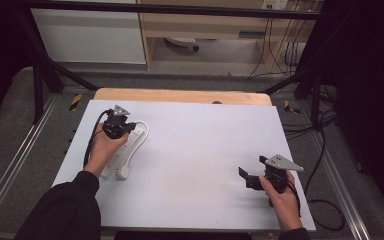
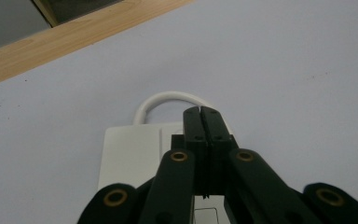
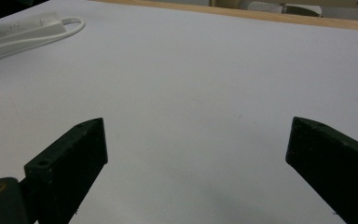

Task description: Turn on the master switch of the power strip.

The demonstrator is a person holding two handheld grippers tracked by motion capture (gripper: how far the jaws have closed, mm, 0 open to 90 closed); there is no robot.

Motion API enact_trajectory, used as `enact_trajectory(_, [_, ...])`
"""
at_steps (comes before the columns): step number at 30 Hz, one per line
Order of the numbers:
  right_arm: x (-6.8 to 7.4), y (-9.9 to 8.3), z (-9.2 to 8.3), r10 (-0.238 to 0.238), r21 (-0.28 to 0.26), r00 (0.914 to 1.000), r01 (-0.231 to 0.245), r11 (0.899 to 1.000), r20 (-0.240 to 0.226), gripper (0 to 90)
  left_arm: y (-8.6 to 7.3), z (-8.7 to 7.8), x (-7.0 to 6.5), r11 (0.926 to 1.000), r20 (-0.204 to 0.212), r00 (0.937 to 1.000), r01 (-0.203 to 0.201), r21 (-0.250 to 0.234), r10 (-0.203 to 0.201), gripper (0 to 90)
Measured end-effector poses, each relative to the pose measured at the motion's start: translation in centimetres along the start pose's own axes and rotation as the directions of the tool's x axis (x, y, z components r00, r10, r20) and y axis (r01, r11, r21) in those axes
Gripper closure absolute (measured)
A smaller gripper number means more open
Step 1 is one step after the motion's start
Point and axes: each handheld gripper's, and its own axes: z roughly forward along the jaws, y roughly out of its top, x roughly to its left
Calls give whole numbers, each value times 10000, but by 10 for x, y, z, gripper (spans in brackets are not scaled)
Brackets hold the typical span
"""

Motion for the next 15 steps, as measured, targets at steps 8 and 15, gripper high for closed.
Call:
enact_trajectory(8, [0, 0, 1, -68, 45, 10000, 68, 10000, -20, 57, -1, 4, -1, 9999, 11, 10000, -83, 139, 83, 900])
enact_trajectory(15, [0, 0, 1, -52, 32, 10000, 52, 10000, -25, 57, -1, 5, -1, 9997, 36, 9999, -138, 203, 137, 900])
